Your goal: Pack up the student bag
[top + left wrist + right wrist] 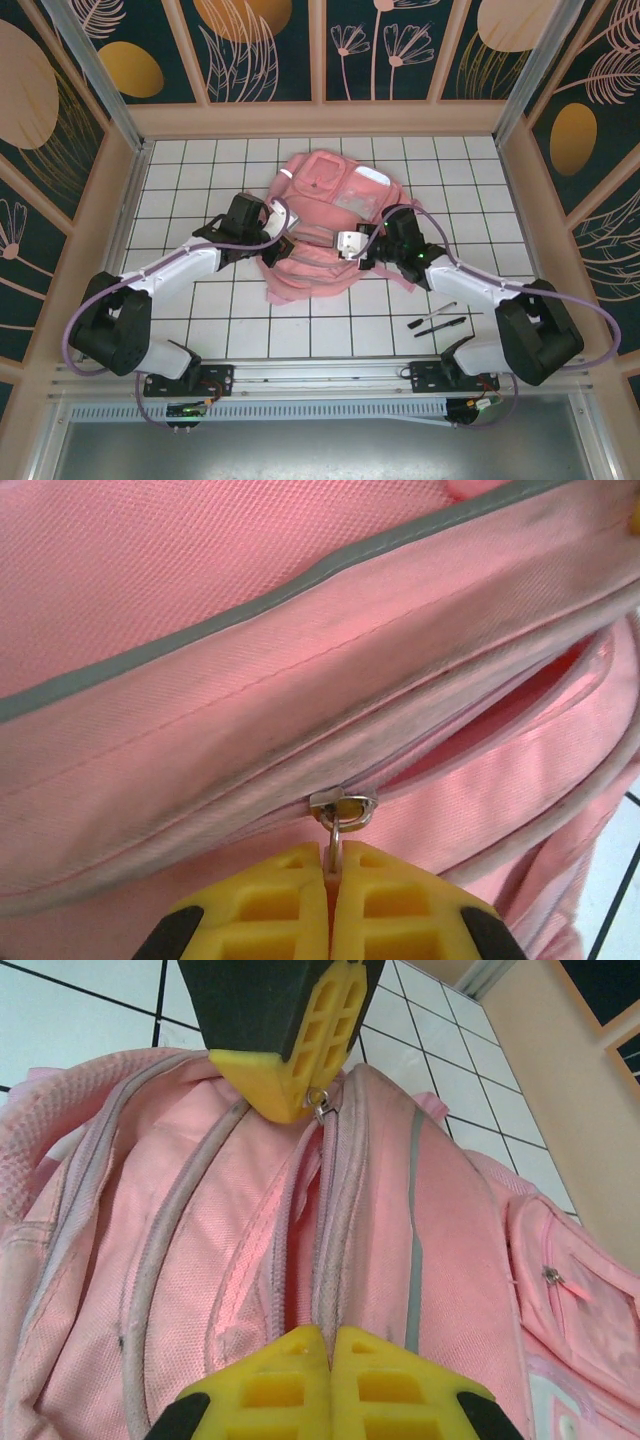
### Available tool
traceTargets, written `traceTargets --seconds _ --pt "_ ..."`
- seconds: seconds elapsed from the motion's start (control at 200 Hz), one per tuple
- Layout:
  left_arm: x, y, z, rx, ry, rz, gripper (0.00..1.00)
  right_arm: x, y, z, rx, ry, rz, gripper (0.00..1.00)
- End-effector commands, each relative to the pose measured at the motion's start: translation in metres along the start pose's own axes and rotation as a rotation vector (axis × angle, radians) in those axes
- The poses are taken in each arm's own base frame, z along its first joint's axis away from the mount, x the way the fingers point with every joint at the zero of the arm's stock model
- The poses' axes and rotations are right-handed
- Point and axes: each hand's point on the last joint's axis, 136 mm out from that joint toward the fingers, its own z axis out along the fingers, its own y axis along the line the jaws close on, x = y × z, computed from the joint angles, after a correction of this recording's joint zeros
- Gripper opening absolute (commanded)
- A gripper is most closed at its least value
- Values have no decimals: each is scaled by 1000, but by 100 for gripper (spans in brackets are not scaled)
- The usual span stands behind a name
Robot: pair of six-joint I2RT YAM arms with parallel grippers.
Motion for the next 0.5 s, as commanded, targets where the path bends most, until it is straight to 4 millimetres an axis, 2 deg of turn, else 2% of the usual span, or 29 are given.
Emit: traceTargets --seconds 0.0,0.085,0.105,0.125,0.13,0.145,0.155,0.165,0.235,0.325,0.38,0.495 --pt "-13 -12 -6 64 -57 61 0 11 -2 -14 5 28 78 25" --pt "-28 -35 -7 132 -116 93 0 -15 -6 -20 -29 -78 194 43" --pt "-30 -41 -8 146 -124 108 0 -23 -7 -21 -36 -111 229 55" --pt "-33 -46 -8 156 -130 122 0 -31 -9 -23 -43 -143 252 60" --pt "-34 -47 -7 159 -130 125 0 -33 -9 -24 -43 -152 257 65" --pt "-35 -51 -7 166 -133 136 0 -38 -10 -24 -43 -173 273 87" --pt "-37 -53 -7 172 -134 141 0 -41 -11 -25 -40 -188 280 95" --pt "-37 -55 -7 177 -135 146 0 -45 -13 -26 -35 -201 285 98" --pt "-44 -66 -8 220 -145 152 0 -58 -19 -28 12 -262 318 99" --pt "-51 -72 -11 250 -166 144 0 -51 -28 -24 74 -258 333 99" --pt "-52 -76 -12 270 -177 145 0 -50 -24 -15 68 -238 319 95" --pt "-55 -76 -13 271 -202 133 0 -28 -3 6 -29 -111 243 88"
